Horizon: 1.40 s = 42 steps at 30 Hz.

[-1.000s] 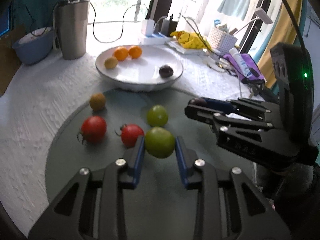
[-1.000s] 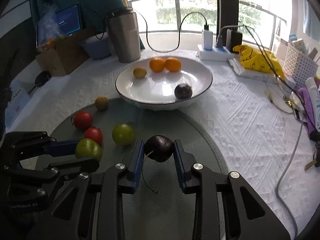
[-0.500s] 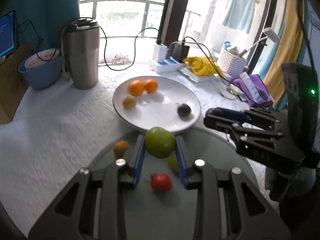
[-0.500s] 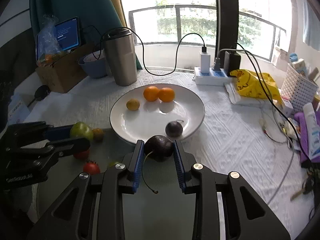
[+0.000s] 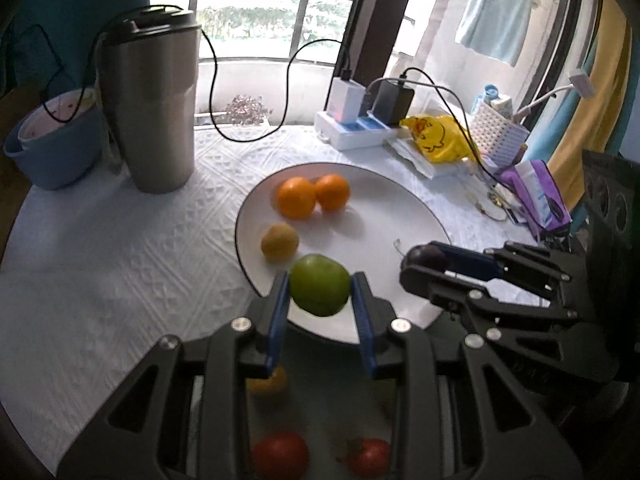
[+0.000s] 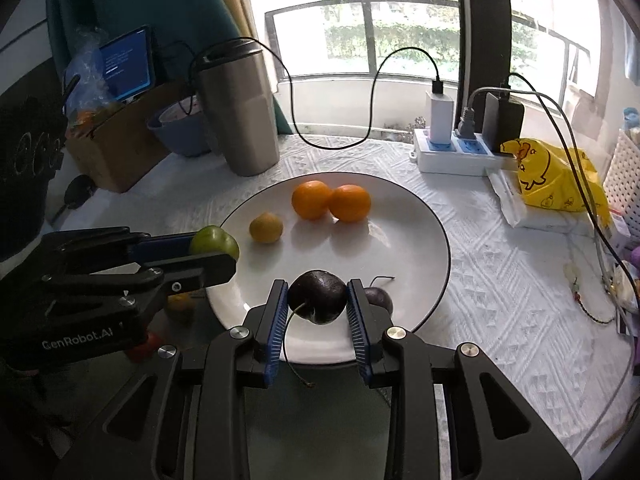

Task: Organize fruits
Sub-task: 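Carry plum and green tomato into the white plate and release both, then grasp a green tomato with the right tool while the left grasps a red tomato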

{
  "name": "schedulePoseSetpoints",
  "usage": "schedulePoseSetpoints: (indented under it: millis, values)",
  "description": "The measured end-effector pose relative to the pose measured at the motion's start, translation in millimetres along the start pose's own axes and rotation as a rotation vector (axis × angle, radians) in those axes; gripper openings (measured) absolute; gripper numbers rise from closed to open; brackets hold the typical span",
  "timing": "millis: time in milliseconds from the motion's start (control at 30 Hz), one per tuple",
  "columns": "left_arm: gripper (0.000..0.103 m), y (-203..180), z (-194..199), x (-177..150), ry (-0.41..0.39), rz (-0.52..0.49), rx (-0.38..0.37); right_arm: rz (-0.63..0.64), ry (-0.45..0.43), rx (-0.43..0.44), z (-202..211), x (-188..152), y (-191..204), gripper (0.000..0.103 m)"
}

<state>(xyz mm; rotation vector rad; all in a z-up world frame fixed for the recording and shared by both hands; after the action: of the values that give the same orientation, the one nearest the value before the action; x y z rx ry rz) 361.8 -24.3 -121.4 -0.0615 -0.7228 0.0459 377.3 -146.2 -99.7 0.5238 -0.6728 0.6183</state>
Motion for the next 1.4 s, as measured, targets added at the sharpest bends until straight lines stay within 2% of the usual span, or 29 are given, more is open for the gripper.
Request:
schedulePoseSetpoints:
  millis: [167,200,233,467,867,1133,1400]
  values:
    - [0.036,3,3,1,-0.008,0.012,-0.002,-0.023,-0.006,-0.013,3,0,-6,0.033]
    - [0.042,3,4,2,-0.013,0.013,-0.003,-0.023,-0.008,-0.015,5,1,-5,0.040]
    - [0.044,4,8,1,-0.020,0.022,-0.004,-0.023,-0.012,-0.019,7,1,-4,0.043]
    - [0.044,10,38,-5,-0.065,0.045,0.002,-0.004,-0.041,-0.036,29,-1,12,0.043]
    - [0.045,8,89,-43,-0.110,0.037,0.001,-0.001,-0.059,-0.059,59,-28,45,0.043]
    - [0.046,6,102,-70,-0.107,0.037,-0.002,0.003,-0.059,-0.064,72,-50,59,0.043]
    - [0.046,-6,97,-93,-0.071,0.014,-0.011,-0.015,-0.046,-0.067,75,-71,58,0.043]
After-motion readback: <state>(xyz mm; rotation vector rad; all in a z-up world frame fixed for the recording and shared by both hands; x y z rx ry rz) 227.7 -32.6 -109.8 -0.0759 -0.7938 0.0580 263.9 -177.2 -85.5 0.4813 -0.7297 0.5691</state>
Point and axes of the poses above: each gripper's, at about its wrist camera, not at the fingertips, and z roughly against the way its jaws point, y to its left, x to its top, the point moved 4 cm from there along -z, roughly the way its jaws point, and after that the axes turned 12 degrees about x, right-handed, at the moved point
